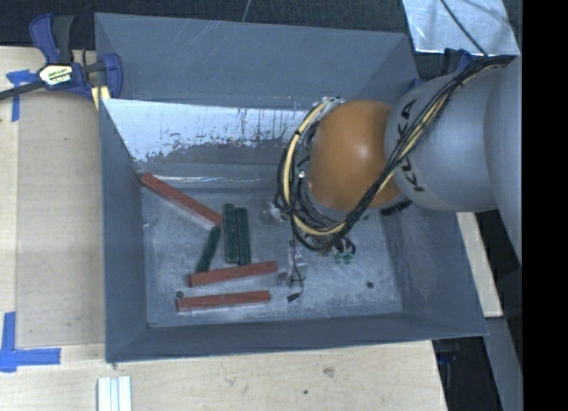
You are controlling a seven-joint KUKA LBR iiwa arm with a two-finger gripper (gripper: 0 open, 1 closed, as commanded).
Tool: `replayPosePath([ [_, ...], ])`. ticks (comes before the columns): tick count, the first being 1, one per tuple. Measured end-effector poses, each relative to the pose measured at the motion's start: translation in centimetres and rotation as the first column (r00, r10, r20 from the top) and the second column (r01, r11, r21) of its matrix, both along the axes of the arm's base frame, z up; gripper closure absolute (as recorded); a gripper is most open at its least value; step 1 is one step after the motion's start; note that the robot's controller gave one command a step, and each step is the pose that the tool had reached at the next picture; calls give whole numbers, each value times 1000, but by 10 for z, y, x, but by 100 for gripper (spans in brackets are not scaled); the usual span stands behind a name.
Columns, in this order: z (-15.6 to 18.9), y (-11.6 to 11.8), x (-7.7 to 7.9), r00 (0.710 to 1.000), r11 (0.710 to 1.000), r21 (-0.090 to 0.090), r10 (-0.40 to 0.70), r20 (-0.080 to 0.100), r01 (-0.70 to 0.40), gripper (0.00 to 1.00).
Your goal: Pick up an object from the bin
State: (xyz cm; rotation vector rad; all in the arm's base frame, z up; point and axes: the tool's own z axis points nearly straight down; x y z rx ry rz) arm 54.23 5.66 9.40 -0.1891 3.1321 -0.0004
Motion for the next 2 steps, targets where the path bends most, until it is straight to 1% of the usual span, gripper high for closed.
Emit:
replayPosePath([
  [1,0,0,0,1000,1000,0,0,0,0,0],
  [2,24,19,-6,1000,1000,1,4,13,-4,0],
])
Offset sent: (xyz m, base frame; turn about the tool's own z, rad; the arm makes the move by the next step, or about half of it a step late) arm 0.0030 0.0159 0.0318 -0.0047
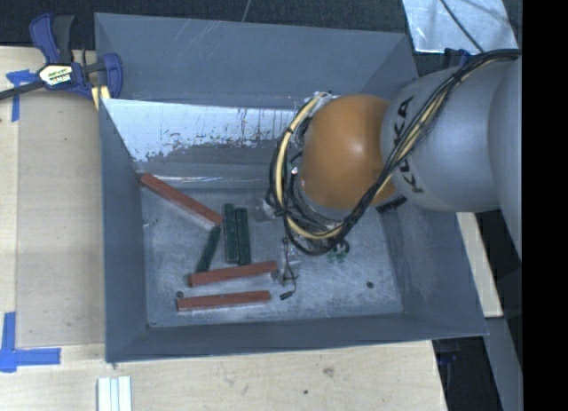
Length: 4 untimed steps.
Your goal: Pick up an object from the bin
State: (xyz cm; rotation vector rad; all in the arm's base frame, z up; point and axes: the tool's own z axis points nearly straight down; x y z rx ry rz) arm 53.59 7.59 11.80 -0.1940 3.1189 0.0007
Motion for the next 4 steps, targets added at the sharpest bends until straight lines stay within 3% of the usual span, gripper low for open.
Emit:
replayPosePath([
  [1,-40,22,-46,1000,1000,2,7,-4,-7,100],
  [2,-40,22,-46,1000,1000,3,7,-4,-7,100],
  [3,78,52,18,999,999,-2,40,-14,-40,100],
  [4,78,52,18,999,999,-2,40,-14,-40,100],
])
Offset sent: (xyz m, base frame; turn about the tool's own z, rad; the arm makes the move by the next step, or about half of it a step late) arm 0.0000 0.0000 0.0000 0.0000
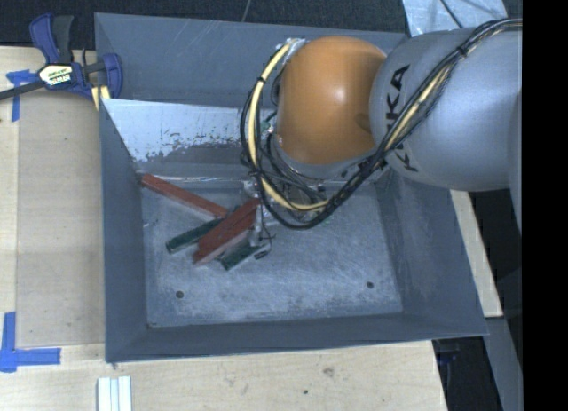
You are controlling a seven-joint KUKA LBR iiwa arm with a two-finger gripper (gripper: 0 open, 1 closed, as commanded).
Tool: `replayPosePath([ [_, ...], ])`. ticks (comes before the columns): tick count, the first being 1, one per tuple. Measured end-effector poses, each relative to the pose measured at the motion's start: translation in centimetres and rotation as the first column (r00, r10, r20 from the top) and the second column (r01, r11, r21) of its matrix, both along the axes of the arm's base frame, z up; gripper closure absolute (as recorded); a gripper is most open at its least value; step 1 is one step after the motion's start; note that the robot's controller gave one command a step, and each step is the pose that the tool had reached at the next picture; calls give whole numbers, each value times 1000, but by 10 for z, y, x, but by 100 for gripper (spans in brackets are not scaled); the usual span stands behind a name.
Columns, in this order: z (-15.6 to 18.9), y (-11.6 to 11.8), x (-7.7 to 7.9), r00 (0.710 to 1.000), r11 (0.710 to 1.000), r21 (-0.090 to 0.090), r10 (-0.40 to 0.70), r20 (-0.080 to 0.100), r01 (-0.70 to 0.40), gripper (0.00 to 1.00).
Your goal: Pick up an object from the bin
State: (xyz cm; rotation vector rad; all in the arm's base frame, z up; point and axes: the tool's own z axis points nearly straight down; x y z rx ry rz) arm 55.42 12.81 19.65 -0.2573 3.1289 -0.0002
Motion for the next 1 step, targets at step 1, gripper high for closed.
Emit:
replayPosePath([
  [1,15,-12,-4,997,997,0,81,-5,-81,100],
])
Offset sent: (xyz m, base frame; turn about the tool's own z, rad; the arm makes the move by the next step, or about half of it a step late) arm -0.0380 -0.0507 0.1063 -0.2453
